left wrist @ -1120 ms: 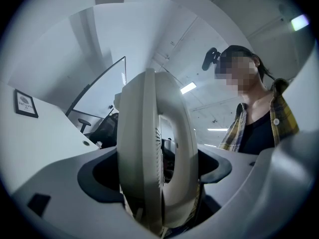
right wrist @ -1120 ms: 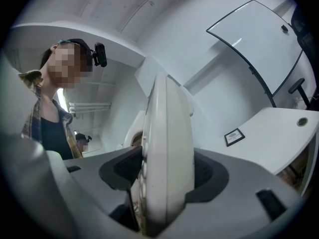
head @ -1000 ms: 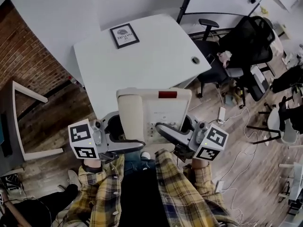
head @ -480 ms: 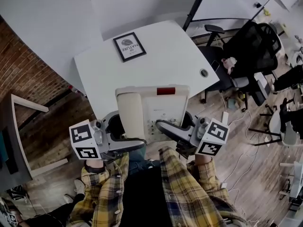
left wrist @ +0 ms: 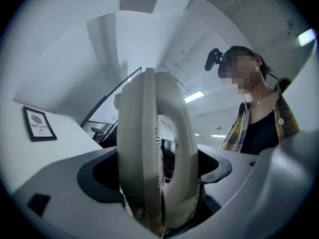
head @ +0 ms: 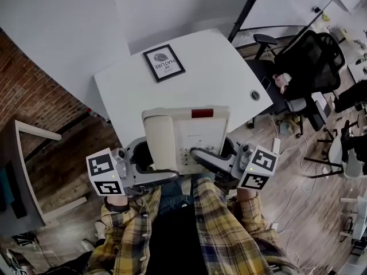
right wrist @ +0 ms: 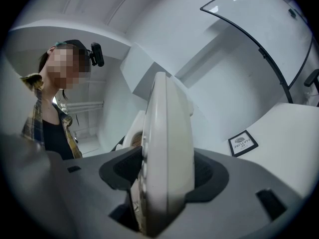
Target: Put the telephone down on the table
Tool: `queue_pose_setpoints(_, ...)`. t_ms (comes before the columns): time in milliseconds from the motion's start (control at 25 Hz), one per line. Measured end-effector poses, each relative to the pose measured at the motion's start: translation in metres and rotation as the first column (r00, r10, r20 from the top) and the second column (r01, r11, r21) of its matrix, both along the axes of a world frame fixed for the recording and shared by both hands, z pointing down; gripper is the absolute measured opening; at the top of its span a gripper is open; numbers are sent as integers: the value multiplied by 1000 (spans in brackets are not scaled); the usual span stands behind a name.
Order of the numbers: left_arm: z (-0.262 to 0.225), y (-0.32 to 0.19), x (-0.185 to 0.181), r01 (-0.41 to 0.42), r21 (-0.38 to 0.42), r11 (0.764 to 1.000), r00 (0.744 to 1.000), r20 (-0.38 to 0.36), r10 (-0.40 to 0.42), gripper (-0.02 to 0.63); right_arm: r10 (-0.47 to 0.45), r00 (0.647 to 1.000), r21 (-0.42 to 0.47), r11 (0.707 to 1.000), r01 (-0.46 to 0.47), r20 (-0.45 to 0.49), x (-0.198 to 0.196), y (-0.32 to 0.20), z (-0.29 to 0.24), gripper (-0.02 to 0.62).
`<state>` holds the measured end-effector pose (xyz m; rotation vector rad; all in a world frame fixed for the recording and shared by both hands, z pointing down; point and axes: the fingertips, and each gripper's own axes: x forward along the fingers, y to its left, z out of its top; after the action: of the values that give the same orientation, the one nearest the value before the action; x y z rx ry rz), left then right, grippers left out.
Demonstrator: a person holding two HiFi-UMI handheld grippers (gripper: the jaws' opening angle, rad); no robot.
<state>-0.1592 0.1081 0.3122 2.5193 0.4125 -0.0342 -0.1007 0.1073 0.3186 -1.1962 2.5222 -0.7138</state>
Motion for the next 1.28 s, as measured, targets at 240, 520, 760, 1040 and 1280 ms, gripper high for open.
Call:
queue_pose_setpoints(240, 7, -21, 1, 52, -13, 999, 998, 19, -51, 417, -53, 998, -7, 999, 53, 17, 1, -24, 7, 253)
queue_pose_setpoints(520, 11, -56, 15, 149, -26, 989, 988, 34, -148, 417, -149, 988, -20, 989, 149, 32, 14, -65, 12, 253)
queue_pose_setpoints(760, 14, -87, 45, 240, -36, 970, 970, 38, -239, 417, -242, 970, -34, 969, 243, 35, 43, -101, 16, 253)
queue_pose_setpoints(1040, 10, -128, 110, 349, -45, 936, 937, 24, -348, 417, -350, 937, -35, 936, 350, 17, 106, -148, 11, 253)
queue_pose_setpoints(1280, 3, -151, 159, 451, -37, 892, 893, 25, -450, 417, -450, 892, -28, 892, 451, 23, 152, -177, 4, 253)
